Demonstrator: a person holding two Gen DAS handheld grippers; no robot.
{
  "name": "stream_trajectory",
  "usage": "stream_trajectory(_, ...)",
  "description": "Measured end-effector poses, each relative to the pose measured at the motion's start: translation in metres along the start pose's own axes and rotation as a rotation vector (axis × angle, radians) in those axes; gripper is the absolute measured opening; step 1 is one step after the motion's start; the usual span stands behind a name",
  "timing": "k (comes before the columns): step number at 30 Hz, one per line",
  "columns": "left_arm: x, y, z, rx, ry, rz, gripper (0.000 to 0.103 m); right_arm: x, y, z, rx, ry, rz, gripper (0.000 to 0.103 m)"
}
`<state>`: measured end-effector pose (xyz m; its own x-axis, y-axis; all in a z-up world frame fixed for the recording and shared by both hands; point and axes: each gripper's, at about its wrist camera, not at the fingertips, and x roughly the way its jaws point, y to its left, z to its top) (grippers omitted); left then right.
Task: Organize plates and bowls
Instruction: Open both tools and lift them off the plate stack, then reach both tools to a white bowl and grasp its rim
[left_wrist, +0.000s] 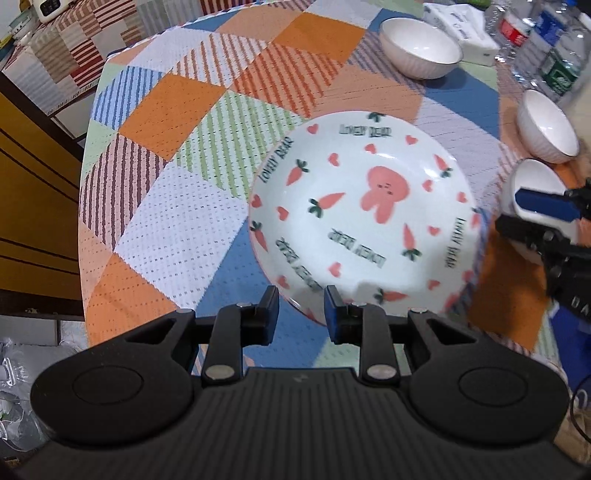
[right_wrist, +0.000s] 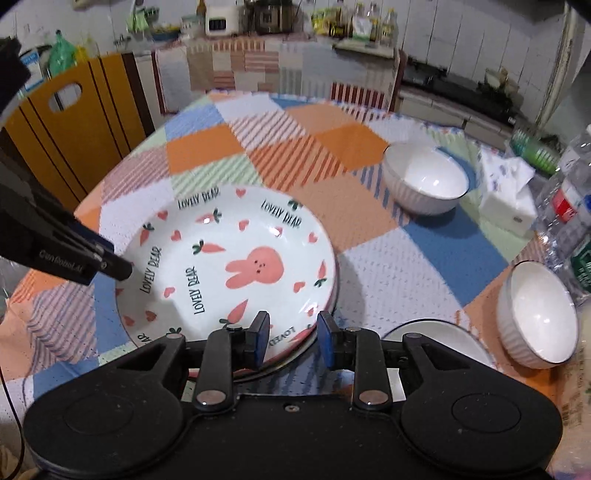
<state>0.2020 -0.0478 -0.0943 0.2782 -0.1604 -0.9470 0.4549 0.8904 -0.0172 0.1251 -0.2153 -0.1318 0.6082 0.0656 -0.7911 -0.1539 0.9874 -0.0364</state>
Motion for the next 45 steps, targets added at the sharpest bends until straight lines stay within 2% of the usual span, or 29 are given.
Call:
stream_trajectory(4,-0.02,-0.013,-0.007,0.007,-0.013,-0.034,0.025,-0.032,-0.017,-0.008,0.009,-0.055,0.022,0.035)
stream_trajectory(8,-0.038,-0.032,-0.011,0.024,-0.041,-0.059,0.026,-0.062,-0.032,-0.025,-0.05,-0.093,-0.005,0.052)
stream_trajectory(14,-0.046,-0.07,-0.014,0.051,-0.06,-0.1,0.029,-0.081,-0.052,-0.058,-0.129,-0.098,-0.037,0.074)
stream_trajectory(16,-0.045,-0.082,-0.014,0.054,-0.067,-0.117,0.035,-0.081,-0.059,-0.069,-0.125,-0.088,-0.04,0.079)
stream_trajectory(17,-0.043,-0.087,-0.015,0.057,-0.071,-0.129,0.04,-0.08,-0.061,-0.075,-0.122,-0.085,-0.037,0.088)
stream_trajectory(19,-0.04,-0.099,-0.015,0.06,-0.078,-0.145,0.041,-0.077,-0.067,-0.088,-0.121,-0.094,-0.031,0.092)
stream_trajectory(24,-0.025,-0.124,-0.013,0.047,-0.09,-0.174,0.053,-0.053,-0.076,-0.109,-0.092,-0.075,-0.013,0.094)
stream_trajectory(30,-0.002,-0.146,-0.003,-0.012,-0.097,-0.22,0.054,-0.021,-0.083,-0.124,-0.083,-0.054,0.001,0.094)
stream_trajectory(37,0.03,-0.168,0.008,-0.043,-0.095,-0.224,0.053,0.007,-0.094,-0.126,-0.029,-0.055,0.02,0.094)
stream_trajectory(41,0.048,-0.175,0.009,-0.054,-0.091,-0.213,0.049,0.014,-0.093,-0.126,-0.039,-0.072,0.009,0.094)
stream_trajectory(43,0.054,-0.177,0.009,-0.065,-0.097,-0.207,0.044,0.018,-0.091,-0.127,-0.059,-0.085,0.001,0.094)
stream_trajectory(45,0.061,-0.178,0.01,-0.072,-0.097,-0.202,0.034,0.02,-0.09,-0.127,-0.068,-0.092,-0.004,0.094)
